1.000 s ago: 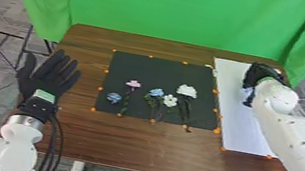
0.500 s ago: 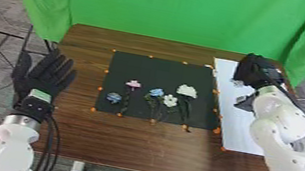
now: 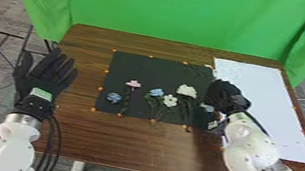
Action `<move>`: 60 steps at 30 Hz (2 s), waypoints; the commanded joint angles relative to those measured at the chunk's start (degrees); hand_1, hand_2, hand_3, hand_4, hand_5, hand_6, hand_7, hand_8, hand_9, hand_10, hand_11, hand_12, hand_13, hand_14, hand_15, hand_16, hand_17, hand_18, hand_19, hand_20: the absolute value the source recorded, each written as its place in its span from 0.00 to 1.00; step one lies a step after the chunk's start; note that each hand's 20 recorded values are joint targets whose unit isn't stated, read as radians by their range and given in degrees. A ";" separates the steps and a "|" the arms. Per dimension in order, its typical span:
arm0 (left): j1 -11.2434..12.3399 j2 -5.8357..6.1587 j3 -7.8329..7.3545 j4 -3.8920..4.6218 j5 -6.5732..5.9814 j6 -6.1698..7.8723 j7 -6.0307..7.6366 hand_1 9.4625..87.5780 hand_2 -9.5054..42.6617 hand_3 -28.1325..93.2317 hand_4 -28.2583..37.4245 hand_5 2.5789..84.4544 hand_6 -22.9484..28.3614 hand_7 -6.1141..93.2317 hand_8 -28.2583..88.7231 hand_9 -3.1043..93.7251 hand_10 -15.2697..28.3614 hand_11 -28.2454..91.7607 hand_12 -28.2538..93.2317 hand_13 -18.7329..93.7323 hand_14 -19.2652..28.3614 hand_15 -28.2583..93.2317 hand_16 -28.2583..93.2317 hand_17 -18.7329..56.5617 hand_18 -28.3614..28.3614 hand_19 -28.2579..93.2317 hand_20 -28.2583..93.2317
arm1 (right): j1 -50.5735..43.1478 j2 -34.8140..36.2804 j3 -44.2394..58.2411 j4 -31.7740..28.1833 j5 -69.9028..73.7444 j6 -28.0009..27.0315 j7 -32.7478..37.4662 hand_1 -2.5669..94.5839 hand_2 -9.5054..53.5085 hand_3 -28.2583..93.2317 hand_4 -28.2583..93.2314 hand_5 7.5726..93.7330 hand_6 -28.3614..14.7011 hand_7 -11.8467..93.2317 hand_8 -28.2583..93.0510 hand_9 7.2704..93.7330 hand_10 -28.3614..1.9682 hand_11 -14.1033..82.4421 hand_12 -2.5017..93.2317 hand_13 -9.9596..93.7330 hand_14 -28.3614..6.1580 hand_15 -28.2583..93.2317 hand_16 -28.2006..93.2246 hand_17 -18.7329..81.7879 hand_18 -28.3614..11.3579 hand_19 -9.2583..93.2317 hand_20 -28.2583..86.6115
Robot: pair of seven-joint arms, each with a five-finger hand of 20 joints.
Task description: Arrange flowers
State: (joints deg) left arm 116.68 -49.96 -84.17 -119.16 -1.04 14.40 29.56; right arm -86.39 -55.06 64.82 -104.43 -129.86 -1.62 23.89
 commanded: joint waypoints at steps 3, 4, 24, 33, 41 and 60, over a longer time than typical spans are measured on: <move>1.05 -0.88 -0.68 0.04 -0.07 0.69 -0.77 0.20 0.49 0.82 0.00 0.46 0.60 0.24 0.15 0.39 0.67 0.46 0.32 0.38 0.71 0.60 0.15 0.18 0.74 0.54 0.32 | -1.07 -1.25 0.14 -1.44 1.81 -0.49 1.57 0.59 0.00 0.84 0.00 0.77 0.65 0.41 0.24 0.90 0.65 0.24 0.44 0.76 0.63 0.59 0.56 0.52 0.19 0.91 0.56; 1.12 -0.87 -0.75 0.02 0.19 0.86 -0.83 0.20 0.49 0.82 0.00 0.46 0.60 0.24 0.15 0.39 0.67 0.46 0.32 0.38 0.71 0.60 0.15 0.18 0.74 0.54 0.32 | -1.29 -1.28 0.24 -1.75 1.92 -0.80 1.34 0.59 0.00 0.84 0.00 0.76 0.64 0.40 0.24 0.90 0.64 0.24 0.44 0.75 0.62 0.60 0.55 0.52 0.19 0.91 0.56; 0.88 -0.36 -0.67 -0.03 -0.14 1.08 -0.72 0.20 0.49 0.82 0.00 0.46 0.60 0.24 0.15 0.39 0.67 0.45 0.32 0.38 0.70 0.59 0.16 0.19 0.74 0.54 0.32 | -2.81 -1.65 1.23 -5.22 1.99 -2.67 0.89 0.41 0.00 0.87 0.01 0.67 0.61 0.30 0.12 0.77 0.50 0.39 0.24 0.73 0.49 0.67 0.43 0.51 0.15 0.92 0.57; 0.85 -0.07 -0.97 0.16 -0.09 0.62 -0.83 0.20 0.49 0.82 0.00 0.46 0.60 0.24 0.15 0.39 0.67 0.45 0.32 0.39 0.70 0.59 0.16 0.19 0.74 0.54 0.32 | -3.66 -1.17 2.86 -5.73 2.72 2.80 0.08 0.37 0.00 0.87 0.02 0.66 0.60 0.29 0.13 0.75 0.48 0.38 0.23 0.72 0.48 0.68 0.43 0.51 0.15 0.92 0.57; 2.22 -0.37 -3.73 0.36 3.17 -0.95 -1.15 0.17 0.51 0.81 0.00 0.47 0.59 0.20 0.16 0.39 0.66 0.41 0.30 0.39 0.69 0.54 0.15 0.19 0.73 0.53 0.31 | -9.28 -4.87 12.99 -2.96 25.15 18.81 -22.44 0.28 0.20 0.91 0.01 0.53 0.58 0.30 0.12 0.57 0.45 0.30 0.18 0.59 0.43 0.56 0.36 0.44 0.24 0.72 0.47; 9.12 0.38 -10.77 0.33 4.50 -5.28 3.82 0.11 0.52 0.79 0.00 0.45 0.57 0.15 0.17 0.36 0.63 0.37 0.29 0.37 0.62 0.43 0.15 0.22 0.69 0.47 0.30 | -15.67 -13.26 24.83 -4.33 63.78 9.84 -36.44 0.10 0.25 0.94 0.00 0.42 0.65 0.24 0.13 0.43 0.55 0.20 0.14 0.45 0.40 0.39 0.38 0.36 0.26 0.45 0.43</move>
State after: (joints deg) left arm 123.96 -49.75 -92.86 -118.75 3.38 8.32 31.96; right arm -100.60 -67.10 90.53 -107.58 -65.47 8.25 -13.38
